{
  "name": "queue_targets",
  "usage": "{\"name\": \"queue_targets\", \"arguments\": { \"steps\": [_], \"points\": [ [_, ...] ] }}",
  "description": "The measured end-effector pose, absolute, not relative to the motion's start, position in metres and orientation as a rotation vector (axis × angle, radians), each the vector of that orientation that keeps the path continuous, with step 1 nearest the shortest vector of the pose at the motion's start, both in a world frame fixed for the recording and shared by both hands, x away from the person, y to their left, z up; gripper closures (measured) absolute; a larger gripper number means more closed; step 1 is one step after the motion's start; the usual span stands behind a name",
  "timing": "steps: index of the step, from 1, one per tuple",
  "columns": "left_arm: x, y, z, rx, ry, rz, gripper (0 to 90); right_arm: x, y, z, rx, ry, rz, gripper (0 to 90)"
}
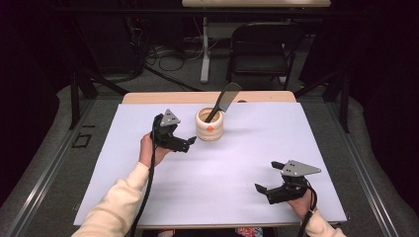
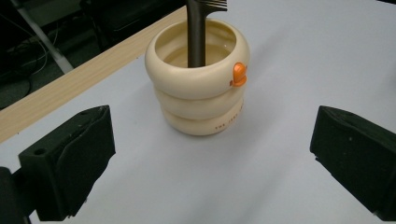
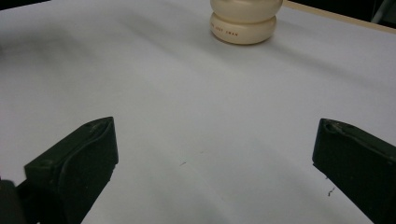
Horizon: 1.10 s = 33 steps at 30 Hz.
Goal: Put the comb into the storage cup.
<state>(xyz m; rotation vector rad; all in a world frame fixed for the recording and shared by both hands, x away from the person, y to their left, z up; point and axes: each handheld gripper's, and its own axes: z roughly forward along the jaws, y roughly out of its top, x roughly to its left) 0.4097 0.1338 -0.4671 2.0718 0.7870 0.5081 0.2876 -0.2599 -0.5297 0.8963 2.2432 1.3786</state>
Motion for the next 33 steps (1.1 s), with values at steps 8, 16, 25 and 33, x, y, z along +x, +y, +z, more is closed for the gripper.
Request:
{"name": "queue_targets", "arguments": {
  "steps": [8, 16, 25, 33],
  "points": [
    [0.395, 0.145, -0.475, 2.072, 0.809, 0.517, 0.0, 0.287, -0.260, -0.530, 0.892, 2.244, 1.379, 0.0],
    [0.384, 0.155, -0.484, 2.061, 0.827, 0.512, 0.0, 0.288, -0.260, -0.530, 0.895, 2.244, 1.376, 0.0],
    [0.370, 0.164, -0.490, 2.061, 0.838, 0.518, 0.0, 0.287, -0.260, -0.529, 0.893, 2.242, 1.380, 0.0],
    [0.353, 0.172, -0.491, 2.062, 0.834, 0.531, 0.0, 0.287, -0.260, -0.530, 0.887, 2.253, 1.370, 0.0]
  ]
}}
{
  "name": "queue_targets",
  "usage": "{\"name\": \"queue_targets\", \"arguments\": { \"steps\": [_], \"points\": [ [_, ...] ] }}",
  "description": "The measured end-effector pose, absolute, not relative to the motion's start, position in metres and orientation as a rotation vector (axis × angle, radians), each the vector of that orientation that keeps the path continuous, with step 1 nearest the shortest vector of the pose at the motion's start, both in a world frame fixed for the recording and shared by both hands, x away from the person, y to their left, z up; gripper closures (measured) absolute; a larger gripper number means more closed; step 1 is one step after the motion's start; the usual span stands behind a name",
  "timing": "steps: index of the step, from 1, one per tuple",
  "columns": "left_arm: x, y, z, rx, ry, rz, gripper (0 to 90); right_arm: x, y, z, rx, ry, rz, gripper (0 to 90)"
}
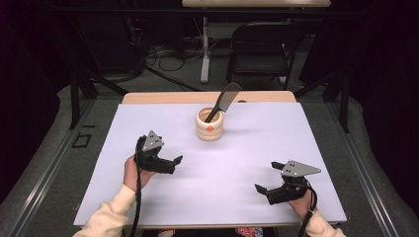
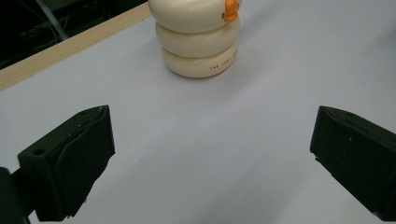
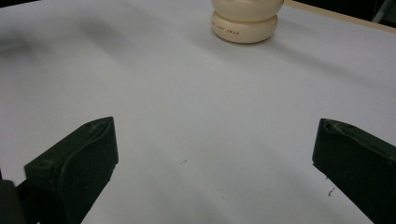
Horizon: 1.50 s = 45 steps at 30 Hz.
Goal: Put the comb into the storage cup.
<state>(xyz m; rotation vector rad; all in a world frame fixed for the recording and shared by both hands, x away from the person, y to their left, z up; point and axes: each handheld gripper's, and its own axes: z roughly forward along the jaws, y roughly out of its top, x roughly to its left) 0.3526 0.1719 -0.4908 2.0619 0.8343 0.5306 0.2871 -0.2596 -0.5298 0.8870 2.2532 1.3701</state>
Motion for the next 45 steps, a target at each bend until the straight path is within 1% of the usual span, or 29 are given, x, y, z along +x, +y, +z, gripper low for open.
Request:
{"name": "queue_targets", "arguments": {
  "steps": [15, 20, 25, 45],
  "points": [
    [0.323, 0.187, -0.501, 2.070, 0.851, 0.538, 0.0, 0.287, -0.260, -0.530, 0.885, 2.255, 1.368, 0.0],
    [0.317, 0.191, -0.506, 2.078, 0.865, 0.518, 0.0, 0.287, -0.259, -0.530, 0.884, 2.256, 1.367, 0.0],
    [0.310, 0.193, -0.508, 2.085, 0.854, 0.522, 0.0, 0.287, -0.259, -0.530, 0.882, 2.259, 1.365, 0.0],
    [0.283, 0.207, -0.521, 2.078, 0.900, 0.534, 0.0, 0.287, -0.258, -0.531, 0.886, 2.264, 1.363, 0.0]
  ]
}}
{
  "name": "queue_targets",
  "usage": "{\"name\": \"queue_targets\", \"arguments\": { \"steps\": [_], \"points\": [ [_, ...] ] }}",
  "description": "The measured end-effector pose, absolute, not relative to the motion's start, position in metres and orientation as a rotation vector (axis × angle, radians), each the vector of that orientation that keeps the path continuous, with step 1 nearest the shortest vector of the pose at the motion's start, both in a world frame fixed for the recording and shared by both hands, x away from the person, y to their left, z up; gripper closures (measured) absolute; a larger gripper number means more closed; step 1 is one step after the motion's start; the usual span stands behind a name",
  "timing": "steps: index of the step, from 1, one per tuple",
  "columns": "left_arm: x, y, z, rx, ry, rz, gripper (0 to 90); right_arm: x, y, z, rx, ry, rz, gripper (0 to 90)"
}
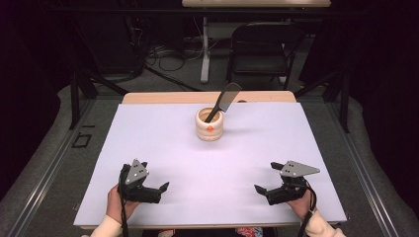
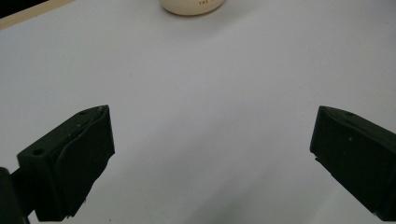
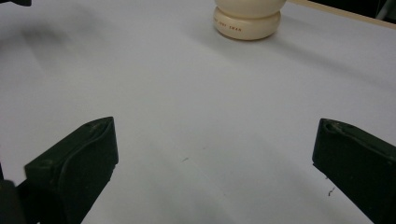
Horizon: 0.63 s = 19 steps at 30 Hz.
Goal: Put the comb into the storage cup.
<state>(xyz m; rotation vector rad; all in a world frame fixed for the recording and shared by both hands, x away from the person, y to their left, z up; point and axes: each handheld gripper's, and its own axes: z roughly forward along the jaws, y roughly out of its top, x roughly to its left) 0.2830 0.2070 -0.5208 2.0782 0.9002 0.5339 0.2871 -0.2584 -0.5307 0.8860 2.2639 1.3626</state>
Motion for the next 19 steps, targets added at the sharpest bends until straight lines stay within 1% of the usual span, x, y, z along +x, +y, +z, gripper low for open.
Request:
{"name": "queue_targets", "arguments": {
  "steps": [10, 16, 19],
  "points": [
    [0.275, 0.216, -0.523, 2.053, 0.929, 0.552, 0.0, 0.287, -0.258, -0.531, 0.885, 2.268, 1.360, 0.0],
    [0.278, 0.220, -0.526, 2.046, 0.943, 0.551, 0.0, 0.287, -0.258, -0.531, 0.873, 2.267, 1.369, 0.0],
    [0.280, 0.222, -0.529, 2.067, 0.950, 0.574, 0.0, 0.288, -0.259, -0.531, 0.884, 2.267, 1.368, 0.0]
  ]
}}
